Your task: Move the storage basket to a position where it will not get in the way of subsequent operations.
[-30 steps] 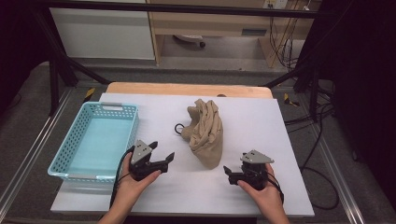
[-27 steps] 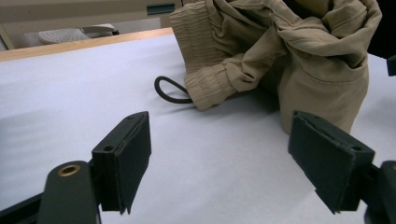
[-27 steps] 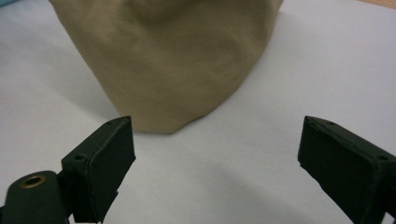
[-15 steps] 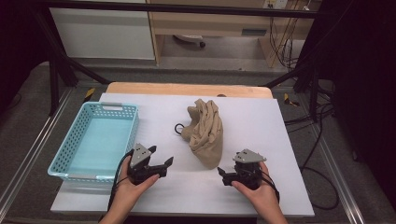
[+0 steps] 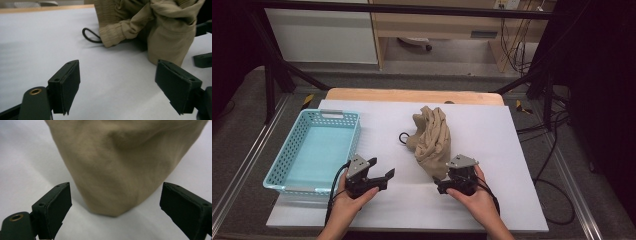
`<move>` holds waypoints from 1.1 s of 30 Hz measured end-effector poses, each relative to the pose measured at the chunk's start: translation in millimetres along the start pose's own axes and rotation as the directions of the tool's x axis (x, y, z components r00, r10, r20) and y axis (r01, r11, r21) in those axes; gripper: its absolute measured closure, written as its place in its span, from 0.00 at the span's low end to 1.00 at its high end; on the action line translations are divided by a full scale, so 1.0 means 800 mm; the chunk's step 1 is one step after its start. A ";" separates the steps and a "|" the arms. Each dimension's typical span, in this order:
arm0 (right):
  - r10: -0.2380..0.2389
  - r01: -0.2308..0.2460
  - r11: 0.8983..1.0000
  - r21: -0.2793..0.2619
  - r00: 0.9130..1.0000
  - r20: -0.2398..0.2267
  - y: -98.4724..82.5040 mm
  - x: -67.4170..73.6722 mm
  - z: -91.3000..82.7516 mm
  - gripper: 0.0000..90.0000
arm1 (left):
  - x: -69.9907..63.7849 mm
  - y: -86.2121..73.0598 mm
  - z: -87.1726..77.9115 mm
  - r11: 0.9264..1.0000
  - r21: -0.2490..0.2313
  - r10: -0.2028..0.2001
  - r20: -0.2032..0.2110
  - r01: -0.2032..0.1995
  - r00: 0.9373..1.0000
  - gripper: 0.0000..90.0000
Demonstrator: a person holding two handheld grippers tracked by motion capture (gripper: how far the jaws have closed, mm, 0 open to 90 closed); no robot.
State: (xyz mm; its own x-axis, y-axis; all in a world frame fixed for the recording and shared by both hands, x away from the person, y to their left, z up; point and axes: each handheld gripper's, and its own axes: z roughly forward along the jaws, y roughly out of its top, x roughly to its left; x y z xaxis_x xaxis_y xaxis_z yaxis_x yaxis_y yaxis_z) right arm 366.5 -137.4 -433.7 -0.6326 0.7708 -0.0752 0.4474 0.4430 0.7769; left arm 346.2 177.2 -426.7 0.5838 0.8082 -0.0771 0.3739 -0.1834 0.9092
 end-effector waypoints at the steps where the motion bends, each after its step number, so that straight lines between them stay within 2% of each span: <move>1: 0.000 0.000 1.000 0.003 1.000 0.001 0.000 0.001 0.003 0.12 | -0.001 -0.001 -0.001 1.000 0.002 0.009 -0.007 -0.009 1.000 0.22; 4: -0.038 0.038 0.999 0.014 0.999 0.023 -0.001 0.004 0.011 0.16 | 0.001 -0.002 -0.004 1.000 0.004 -0.006 -0.010 0.006 1.000 0.22; 8: -0.057 0.056 0.998 0.007 0.998 0.028 -0.001 0.007 0.014 0.25 | 0.003 -0.003 -0.002 1.000 0.008 -0.015 -0.021 0.016 1.000 0.22; 11: -0.072 0.072 0.997 -0.005 0.997 0.014 -0.001 0.008 0.013 0.41 | 0.001 -0.004 -0.001 1.000 0.013 -0.010 -0.026 0.010 1.000 0.22; 16: -0.109 0.109 0.994 -0.014 0.994 -0.001 -0.002 0.012 0.010 0.66 | -0.004 -0.005 0.001 1.000 0.020 -0.003 -0.010 0.003 1.000 0.22; 21: -0.143 0.142 0.990 -0.023 0.990 -0.020 -0.003 0.013 0.007 0.87 | -0.005 -0.005 0.003 1.000 0.023 -0.003 -0.009 0.003 1.000 0.22; 26: -0.154 0.153 0.988 -0.028 0.987 -0.037 -0.005 0.014 0.002 0.95 | -0.005 -0.005 0.003 1.000 0.022 -0.002 -0.008 0.003 1.000 0.22; 33: -0.148 0.146 0.989 -0.034 0.987 -0.063 -0.013 0.016 -0.008 0.97 | -0.005 -0.004 0.000 1.000 0.019 -0.002 -0.007 0.002 1.000 0.22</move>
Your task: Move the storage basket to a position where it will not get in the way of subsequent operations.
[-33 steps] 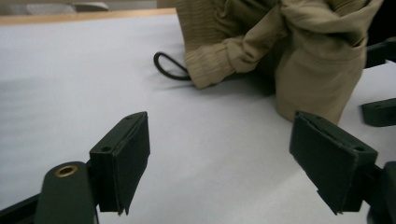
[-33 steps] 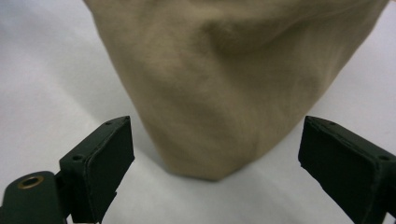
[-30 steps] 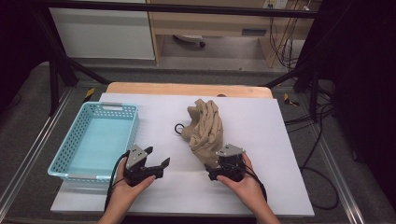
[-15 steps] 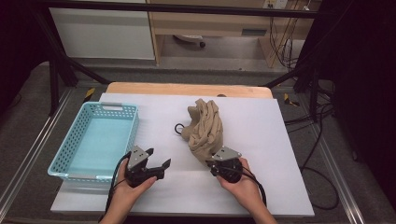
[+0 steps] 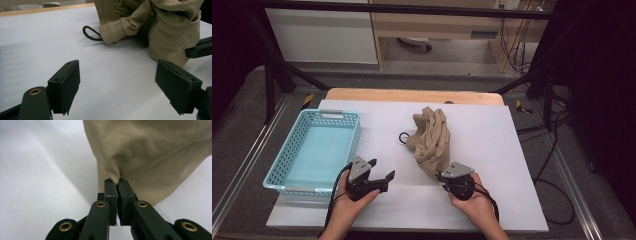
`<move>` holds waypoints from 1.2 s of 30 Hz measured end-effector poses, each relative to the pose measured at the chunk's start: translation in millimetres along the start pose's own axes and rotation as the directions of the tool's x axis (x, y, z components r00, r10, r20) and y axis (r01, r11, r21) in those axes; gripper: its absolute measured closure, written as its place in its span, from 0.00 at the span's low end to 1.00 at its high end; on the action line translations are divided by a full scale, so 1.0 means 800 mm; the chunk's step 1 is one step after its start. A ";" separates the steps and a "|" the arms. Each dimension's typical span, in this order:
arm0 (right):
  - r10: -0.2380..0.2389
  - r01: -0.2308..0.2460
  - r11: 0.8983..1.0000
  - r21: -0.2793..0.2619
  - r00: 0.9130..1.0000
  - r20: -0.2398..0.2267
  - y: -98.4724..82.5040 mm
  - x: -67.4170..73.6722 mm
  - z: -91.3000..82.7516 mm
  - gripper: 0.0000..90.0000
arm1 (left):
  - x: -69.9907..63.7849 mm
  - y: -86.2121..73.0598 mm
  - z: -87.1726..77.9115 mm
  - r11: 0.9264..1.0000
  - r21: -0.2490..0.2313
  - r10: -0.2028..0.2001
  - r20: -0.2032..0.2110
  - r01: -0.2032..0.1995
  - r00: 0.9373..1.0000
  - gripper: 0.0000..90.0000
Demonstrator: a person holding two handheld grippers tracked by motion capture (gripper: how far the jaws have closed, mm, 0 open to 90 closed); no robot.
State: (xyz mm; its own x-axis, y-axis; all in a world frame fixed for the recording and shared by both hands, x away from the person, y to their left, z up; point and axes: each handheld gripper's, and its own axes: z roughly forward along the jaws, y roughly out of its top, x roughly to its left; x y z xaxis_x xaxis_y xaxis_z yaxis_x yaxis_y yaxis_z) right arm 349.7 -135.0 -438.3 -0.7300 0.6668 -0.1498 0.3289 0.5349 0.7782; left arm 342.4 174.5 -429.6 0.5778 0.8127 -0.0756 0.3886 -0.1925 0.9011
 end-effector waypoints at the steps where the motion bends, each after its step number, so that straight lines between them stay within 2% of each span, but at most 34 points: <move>1: 0.006 -0.006 1.000 0.000 1.000 -0.005 -0.002 0.001 -0.002 0.97 | 0.000 0.000 0.000 1.000 0.000 0.000 0.000 0.000 1.000 0.22; 5: 0.014 -0.014 1.000 0.005 1.000 -0.024 -0.008 0.004 -0.010 0.98 | 0.000 0.000 -0.001 1.000 -0.002 0.000 -0.001 0.000 1.000 0.22; 7: 0.028 -0.028 1.000 0.012 0.999 -0.031 -0.009 0.003 -0.011 0.94 | 0.000 0.000 -0.001 1.000 -0.002 0.001 -0.003 -0.001 1.000 0.22; 13: 0.086 -0.085 0.996 0.032 0.996 -0.013 -0.011 -0.004 -0.011 0.59 | 0.001 0.001 -0.002 1.000 -0.003 0.003 -0.003 -0.003 1.000 0.22; 15: 0.116 -0.116 0.993 0.018 0.993 -0.006 -0.010 -0.008 -0.013 0.48 | 0.001 0.001 -0.002 1.000 -0.004 0.001 -0.003 -0.001 1.000 0.22; 17: 0.141 -0.141 0.990 0.001 0.990 0.005 -0.010 -0.011 -0.017 0.31 | 0.001 0.001 -0.002 1.000 -0.003 0.002 -0.004 -0.002 1.000 0.22; 21: 0.198 -0.199 0.979 -0.047 0.980 -0.017 -0.003 -0.015 -0.026 0.17 | 0.002 0.001 -0.002 1.000 -0.001 0.004 -0.008 -0.004 1.000 0.22; 27: 0.236 -0.237 0.964 -0.123 0.971 -0.023 0.024 -0.023 -0.040 0.14 | 0.001 0.001 -0.001 1.000 0.001 0.012 -0.007 -0.012 1.000 0.22; 31: 0.237 -0.234 0.960 -0.151 0.971 0.004 0.048 -0.034 -0.046 0.15 | -0.002 0.000 0.003 1.000 0.007 0.020 -0.002 -0.020 1.000 0.22; 36: 0.268 -0.258 0.947 -0.192 0.963 0.027 0.080 -0.051 -0.042 0.15 | -0.002 0.000 0.003 1.000 0.009 0.025 -0.005 -0.025 1.000 0.22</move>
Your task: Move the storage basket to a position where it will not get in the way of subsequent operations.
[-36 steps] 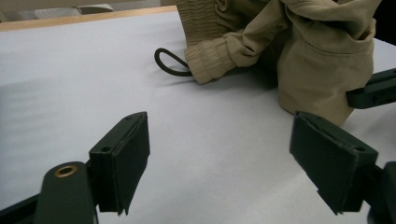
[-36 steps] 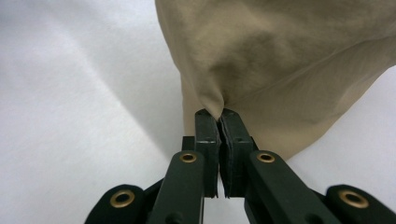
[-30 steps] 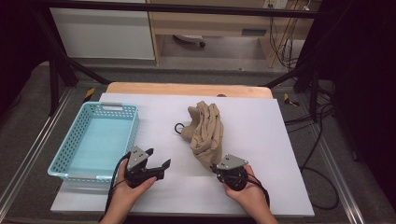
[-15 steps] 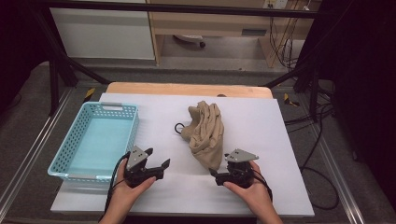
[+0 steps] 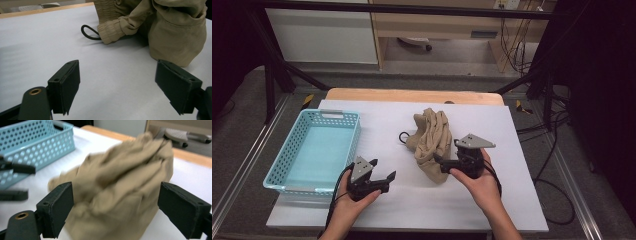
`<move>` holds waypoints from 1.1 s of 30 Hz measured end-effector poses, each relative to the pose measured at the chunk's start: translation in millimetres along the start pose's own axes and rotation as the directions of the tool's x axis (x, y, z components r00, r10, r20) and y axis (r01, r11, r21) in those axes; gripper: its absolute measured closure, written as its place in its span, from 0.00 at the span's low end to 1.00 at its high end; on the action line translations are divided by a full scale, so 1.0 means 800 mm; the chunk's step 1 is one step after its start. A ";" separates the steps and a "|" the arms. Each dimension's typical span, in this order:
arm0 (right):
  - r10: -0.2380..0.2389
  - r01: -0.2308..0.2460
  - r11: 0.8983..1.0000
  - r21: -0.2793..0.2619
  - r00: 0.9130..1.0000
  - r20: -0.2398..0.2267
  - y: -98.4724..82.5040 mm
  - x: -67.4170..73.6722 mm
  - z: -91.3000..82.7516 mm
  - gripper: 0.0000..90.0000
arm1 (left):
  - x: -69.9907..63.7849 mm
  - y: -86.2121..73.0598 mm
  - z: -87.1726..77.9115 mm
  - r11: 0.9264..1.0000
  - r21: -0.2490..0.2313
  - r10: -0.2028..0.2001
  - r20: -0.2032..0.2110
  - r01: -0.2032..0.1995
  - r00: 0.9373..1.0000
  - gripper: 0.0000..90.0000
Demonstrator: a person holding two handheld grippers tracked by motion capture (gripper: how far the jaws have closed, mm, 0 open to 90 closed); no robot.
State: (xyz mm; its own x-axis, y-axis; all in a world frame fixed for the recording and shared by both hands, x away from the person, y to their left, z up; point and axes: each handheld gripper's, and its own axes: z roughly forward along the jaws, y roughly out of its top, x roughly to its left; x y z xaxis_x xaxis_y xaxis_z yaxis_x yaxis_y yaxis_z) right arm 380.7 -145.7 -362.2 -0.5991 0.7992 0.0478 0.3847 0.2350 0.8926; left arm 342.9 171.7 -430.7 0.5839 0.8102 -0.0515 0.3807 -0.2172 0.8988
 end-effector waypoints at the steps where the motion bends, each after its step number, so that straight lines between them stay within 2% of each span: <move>1: 0.008 -0.008 1.000 -0.010 1.000 0.007 0.008 -0.002 0.003 0.16 | 0.000 0.000 0.000 1.000 0.000 -0.001 0.000 0.001 1.000 0.22; 4: 0.055 -0.055 0.997 -0.053 0.998 0.006 0.022 -0.003 0.014 0.17 | 0.001 0.000 0.001 1.000 0.000 -0.003 0.000 0.003 1.000 0.22; 7: 0.052 -0.050 0.998 -0.046 0.998 0.028 0.030 -0.003 0.031 0.16 | 0.000 0.001 0.000 1.000 -0.003 0.000 0.004 0.000 1.000 0.22; 9: 0.041 -0.039 0.999 -0.031 0.998 0.058 0.033 -0.005 0.044 0.16 | 0.002 0.003 -0.001 1.000 -0.006 0.018 -0.006 -0.018 1.000 0.22; 11: 0.021 -0.020 1.000 -0.011 0.996 0.083 0.032 -0.007 0.055 0.16 | 0.005 0.003 -0.002 1.000 -0.006 0.010 -0.008 -0.010 1.000 0.22; 14: 0.003 -0.008 0.999 0.051 0.995 0.103 0.026 -0.013 0.071 0.14 | 0.006 0.003 -0.003 1.000 -0.008 0.005 -0.008 -0.005 1.000 0.22; 16: -0.015 0.005 0.996 0.089 0.994 0.111 0.021 -0.016 0.075 0.16 | 0.005 0.003 -0.003 1.000 -0.010 0.007 -0.004 -0.007 1.000 0.22; 18: -0.027 0.014 0.994 0.105 0.993 0.116 0.016 -0.017 0.074 0.23 | 0.004 0.003 -0.003 1.000 -0.008 0.010 -0.004 -0.010 1.000 0.22; 22: -0.040 0.030 0.993 0.115 0.996 0.083 0.009 -0.019 0.063 0.55 | 0.003 0.002 -0.002 1.000 -0.003 0.011 -0.003 -0.011 1.000 0.22; 25: -0.061 0.052 0.993 0.102 0.993 0.097 -0.001 -0.017 0.051 0.72 | 0.002 0.002 -0.002 1.000 -0.005 0.011 -0.003 -0.011 1.000 0.22; 28: -0.064 0.054 0.993 0.104 0.993 0.100 -0.011 -0.015 0.040 0.81 | 0.003 0.002 -0.002 1.000 -0.005 0.009 -0.006 -0.009 1.000 0.22; 33: -0.059 0.048 0.994 0.093 0.992 0.112 -0.027 -0.011 0.019 0.85 | 0.003 0.002 -0.002 1.000 -0.005 0.009 -0.006 -0.009 1.000 0.22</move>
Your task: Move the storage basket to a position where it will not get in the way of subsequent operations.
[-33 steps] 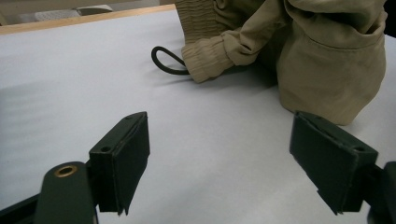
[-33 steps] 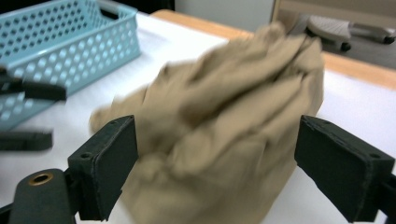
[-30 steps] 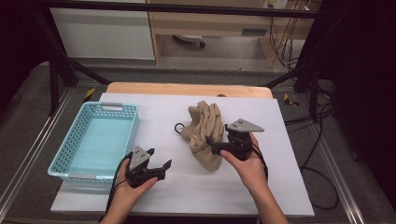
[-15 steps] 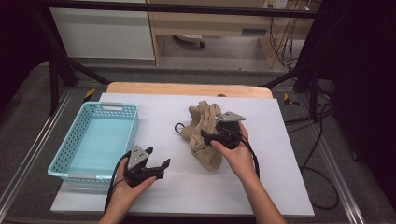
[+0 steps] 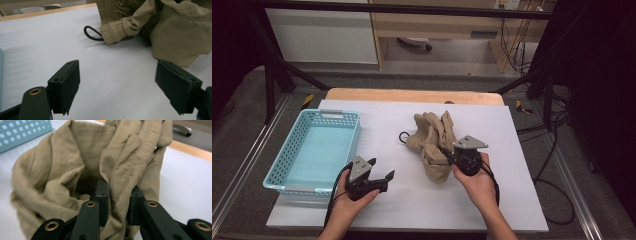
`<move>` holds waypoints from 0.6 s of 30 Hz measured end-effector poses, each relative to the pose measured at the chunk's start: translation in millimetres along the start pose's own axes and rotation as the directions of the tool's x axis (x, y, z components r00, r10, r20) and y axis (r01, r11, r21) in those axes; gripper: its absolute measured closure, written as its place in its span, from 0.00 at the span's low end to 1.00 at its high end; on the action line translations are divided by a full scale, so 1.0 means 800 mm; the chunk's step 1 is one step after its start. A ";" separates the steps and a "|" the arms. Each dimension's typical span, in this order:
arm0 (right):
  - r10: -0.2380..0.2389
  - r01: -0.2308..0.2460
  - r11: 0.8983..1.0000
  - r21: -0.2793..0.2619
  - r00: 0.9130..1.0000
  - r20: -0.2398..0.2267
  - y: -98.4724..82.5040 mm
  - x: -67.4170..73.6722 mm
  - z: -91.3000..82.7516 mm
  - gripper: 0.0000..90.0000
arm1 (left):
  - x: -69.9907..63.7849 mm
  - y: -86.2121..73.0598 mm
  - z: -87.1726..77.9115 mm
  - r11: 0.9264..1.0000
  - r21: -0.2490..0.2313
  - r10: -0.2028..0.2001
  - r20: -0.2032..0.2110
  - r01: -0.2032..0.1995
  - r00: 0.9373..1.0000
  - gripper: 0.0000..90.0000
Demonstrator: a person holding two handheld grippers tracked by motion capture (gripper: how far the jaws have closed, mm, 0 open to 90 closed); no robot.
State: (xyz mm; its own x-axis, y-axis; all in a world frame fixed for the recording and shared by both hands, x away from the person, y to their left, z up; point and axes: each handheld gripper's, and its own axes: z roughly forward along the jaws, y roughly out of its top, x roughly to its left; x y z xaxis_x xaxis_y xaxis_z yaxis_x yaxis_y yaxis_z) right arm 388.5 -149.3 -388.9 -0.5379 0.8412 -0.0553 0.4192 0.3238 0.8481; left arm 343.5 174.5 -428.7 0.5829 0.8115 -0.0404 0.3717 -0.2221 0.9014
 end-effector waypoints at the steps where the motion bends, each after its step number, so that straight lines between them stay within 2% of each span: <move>1: 0.005 -0.005 1.000 0.003 1.000 0.004 -0.004 0.001 -0.004 0.85 | 0.000 0.000 0.000 1.000 0.001 0.001 0.001 -0.001 1.000 0.22; 5: 0.010 -0.010 1.000 0.021 1.000 0.011 -0.021 0.002 -0.020 0.86 | -0.001 0.000 -0.001 1.000 0.000 0.001 0.000 -0.001 1.000 0.22; 10: 0.038 -0.038 0.998 0.046 0.999 0.012 -0.046 0.006 -0.038 0.85 | -0.001 0.000 0.000 1.000 0.001 0.000 -0.003 0.000 1.000 0.22; 15: 0.055 -0.055 0.997 0.057 0.998 0.006 -0.068 0.013 -0.050 0.80 | -0.002 -0.001 -0.001 1.000 0.005 0.007 -0.001 -0.007 1.000 0.22; 18: 0.096 -0.095 0.994 0.048 0.995 -0.006 -0.079 0.014 -0.054 0.80 | -0.001 -0.001 -0.001 1.000 0.003 0.000 -0.003 0.000 1.000 0.22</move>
State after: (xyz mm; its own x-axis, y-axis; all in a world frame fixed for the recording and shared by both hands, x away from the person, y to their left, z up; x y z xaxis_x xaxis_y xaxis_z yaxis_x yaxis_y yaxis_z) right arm 324.5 -179.4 -420.0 -0.4999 0.8656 0.0296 0.5034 0.2625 0.8232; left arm 342.0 174.6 -429.1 0.5808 0.8131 -0.0397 0.3739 -0.2232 0.9002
